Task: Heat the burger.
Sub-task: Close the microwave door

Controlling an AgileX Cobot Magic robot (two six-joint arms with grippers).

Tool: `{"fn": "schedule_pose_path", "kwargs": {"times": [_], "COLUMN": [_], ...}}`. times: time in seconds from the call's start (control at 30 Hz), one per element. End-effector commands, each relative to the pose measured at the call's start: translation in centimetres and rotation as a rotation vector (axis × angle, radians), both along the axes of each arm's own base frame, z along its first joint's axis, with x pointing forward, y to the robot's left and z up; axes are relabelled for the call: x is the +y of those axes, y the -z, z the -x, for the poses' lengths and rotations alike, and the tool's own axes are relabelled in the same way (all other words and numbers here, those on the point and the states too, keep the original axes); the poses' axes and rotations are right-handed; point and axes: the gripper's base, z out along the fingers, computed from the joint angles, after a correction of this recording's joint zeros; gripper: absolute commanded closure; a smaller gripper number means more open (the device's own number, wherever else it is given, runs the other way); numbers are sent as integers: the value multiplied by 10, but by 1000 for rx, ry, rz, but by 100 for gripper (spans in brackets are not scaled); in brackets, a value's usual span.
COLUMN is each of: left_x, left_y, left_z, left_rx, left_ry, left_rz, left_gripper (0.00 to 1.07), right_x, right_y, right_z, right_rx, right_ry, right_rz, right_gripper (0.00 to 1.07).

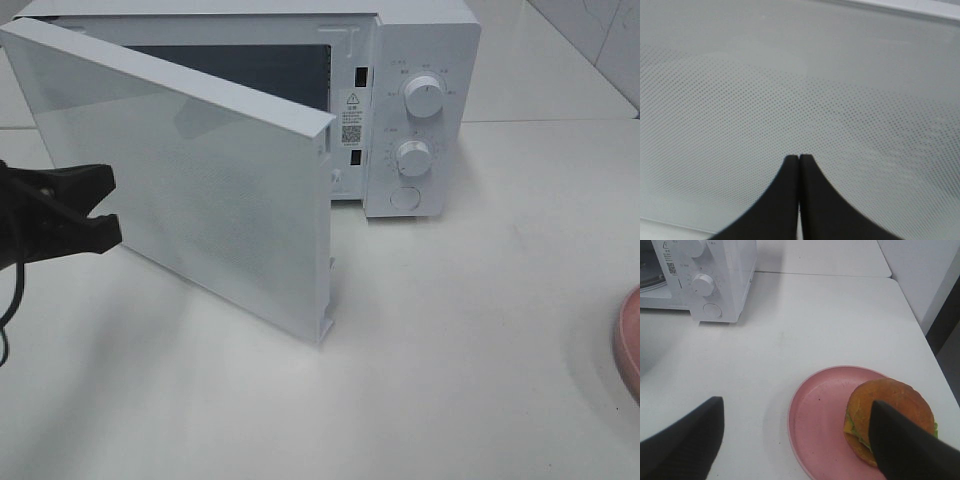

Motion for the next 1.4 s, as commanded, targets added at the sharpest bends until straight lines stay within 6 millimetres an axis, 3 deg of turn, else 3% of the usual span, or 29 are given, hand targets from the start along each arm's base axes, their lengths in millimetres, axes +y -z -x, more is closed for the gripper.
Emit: {"fn": "schedule_pose_path", "kwargs": {"times": [0.03, 0.1, 0.2, 0.37, 0.43, 0.53, 0.6, 0.8, 0.87, 1.13, 1.4], "left_x": [-9, -28, -33, -59, -78, -83, -106, -128, -145, -172, -187], "left_y": [-6, -4, -3, -3, -1, -1, 1, 1, 1, 0, -3], "left_z": [-8, -19, -21, -37, -50, -52, -61, -71, -79, -96, -113], "left_rx": [-31, 4, 9, 7, 15, 14, -2, -6, -17, -27, -57], "left_ry": [-28, -34, -29, -7, -23, -24, -11, -12, -29, -60, -80], "left_rz": [21, 20, 22, 45, 78, 82, 75, 48, 44, 31, 12], "left_gripper": [107, 107, 107, 107, 107, 107, 107, 107, 107, 107, 107], "right_x": [0, 0, 0, 0, 0, 0, 0, 0, 0, 0, 0], "right_y": [0, 0, 0, 0, 0, 0, 0, 0, 0, 0, 0], "right_z": [3, 3, 3, 3, 3, 3, 3, 3, 3, 3, 3], "right_rx": [-33, -33, -33, -33, -33, -33, -33, -33, -33, -33, -33], "right_ry": [1, 1, 1, 1, 1, 1, 1, 1, 1, 1, 1], "right_rz": [0, 0, 0, 0, 0, 0, 1, 1, 1, 1, 1], "right_gripper": [33, 33, 33, 33, 33, 33, 33, 33, 33, 33, 33]}}
